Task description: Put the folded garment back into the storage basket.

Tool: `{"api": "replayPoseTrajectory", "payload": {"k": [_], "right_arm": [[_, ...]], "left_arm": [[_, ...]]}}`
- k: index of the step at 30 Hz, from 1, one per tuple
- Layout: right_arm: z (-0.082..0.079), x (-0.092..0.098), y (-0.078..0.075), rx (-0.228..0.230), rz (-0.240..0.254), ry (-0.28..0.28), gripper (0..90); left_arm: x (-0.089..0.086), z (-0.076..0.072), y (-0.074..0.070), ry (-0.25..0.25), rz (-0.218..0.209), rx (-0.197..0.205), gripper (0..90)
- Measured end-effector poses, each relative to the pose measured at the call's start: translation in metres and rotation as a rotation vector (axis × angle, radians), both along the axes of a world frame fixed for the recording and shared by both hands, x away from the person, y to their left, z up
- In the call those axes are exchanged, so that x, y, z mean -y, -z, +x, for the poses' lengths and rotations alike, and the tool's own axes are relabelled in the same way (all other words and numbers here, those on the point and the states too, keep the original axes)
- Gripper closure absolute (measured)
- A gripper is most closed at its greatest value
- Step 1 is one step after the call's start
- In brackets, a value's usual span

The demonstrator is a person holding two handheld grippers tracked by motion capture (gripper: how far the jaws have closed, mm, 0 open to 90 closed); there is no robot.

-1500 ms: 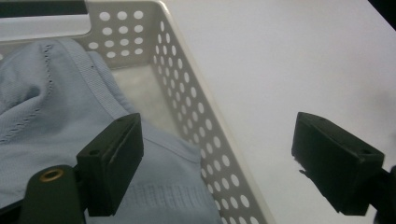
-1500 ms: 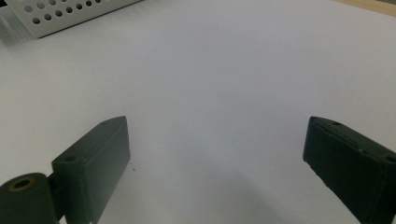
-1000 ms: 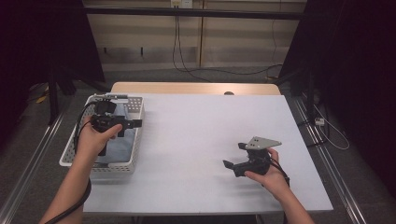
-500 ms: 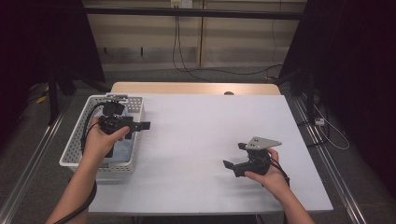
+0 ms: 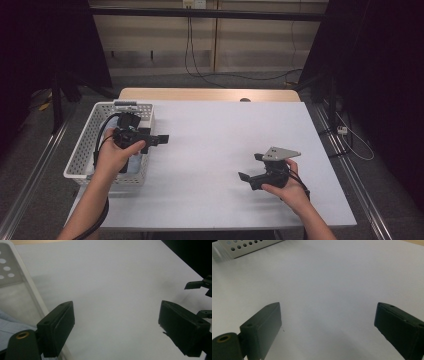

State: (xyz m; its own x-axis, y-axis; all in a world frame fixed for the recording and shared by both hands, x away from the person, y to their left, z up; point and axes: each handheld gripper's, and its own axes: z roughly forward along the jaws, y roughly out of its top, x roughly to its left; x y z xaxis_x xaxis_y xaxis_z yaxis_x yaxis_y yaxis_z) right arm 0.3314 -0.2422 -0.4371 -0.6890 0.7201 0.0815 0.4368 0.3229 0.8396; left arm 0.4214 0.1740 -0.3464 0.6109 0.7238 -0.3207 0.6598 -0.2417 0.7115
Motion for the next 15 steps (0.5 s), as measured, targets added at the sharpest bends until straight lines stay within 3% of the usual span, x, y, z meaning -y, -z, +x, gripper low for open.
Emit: {"api": "replayPoseTrajectory", "payload": {"k": [15], "right_arm": [[0.0,0.001,-0.001,0.002,0.003,-0.002,7.3]], "left_arm": [[0.017,-0.01,0.008,0.052,-0.033,0.002,13.3]]}}
